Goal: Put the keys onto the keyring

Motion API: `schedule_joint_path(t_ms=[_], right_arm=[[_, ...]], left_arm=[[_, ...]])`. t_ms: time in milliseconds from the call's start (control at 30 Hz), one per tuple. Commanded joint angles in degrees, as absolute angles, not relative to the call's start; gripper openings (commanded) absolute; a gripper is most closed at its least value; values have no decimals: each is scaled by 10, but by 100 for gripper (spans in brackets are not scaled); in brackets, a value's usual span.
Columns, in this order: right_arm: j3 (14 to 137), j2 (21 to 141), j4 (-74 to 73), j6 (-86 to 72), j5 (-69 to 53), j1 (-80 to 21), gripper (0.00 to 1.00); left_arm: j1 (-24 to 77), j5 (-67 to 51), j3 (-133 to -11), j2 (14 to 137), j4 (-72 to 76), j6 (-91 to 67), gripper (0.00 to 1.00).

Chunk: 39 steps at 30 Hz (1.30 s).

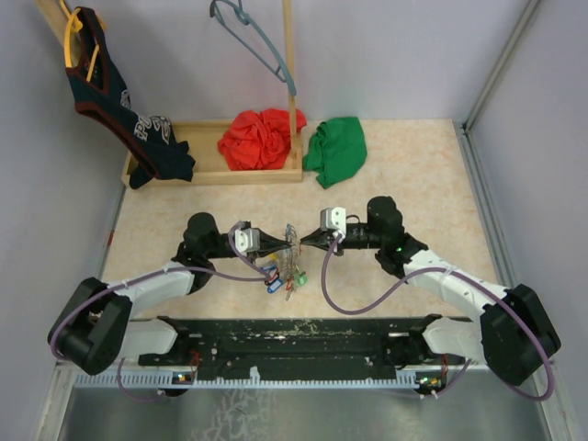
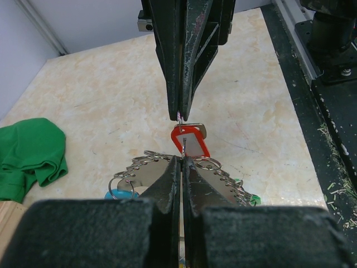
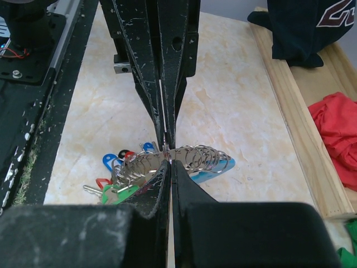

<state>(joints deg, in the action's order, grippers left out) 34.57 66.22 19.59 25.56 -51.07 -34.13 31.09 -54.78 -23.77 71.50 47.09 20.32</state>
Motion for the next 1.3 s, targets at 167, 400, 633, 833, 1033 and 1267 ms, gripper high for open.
schedule_joint_path(t_ms=[167,400,633,833,1033,1267], right_arm=[[379,667,204,270,-522,-356,0],[375,665,208,269,-510,-357,0],[367,648,211,265,-498,-357,0],[365,639,210,264,-497,-357,0],[365,643,212,263,-496,-357,0],[368,651,206,264,-499,-357,0]], left_arm=[[309,-570,-262,722,496,191,0],[308,-572,-262,725,497,191,0],[309,-564,-260,726,497,195,0],[309,-552,-260,724,494,199,0],[308,-557,-261,725,490,200,0],[309,-565,-262,724,491,197,0]])
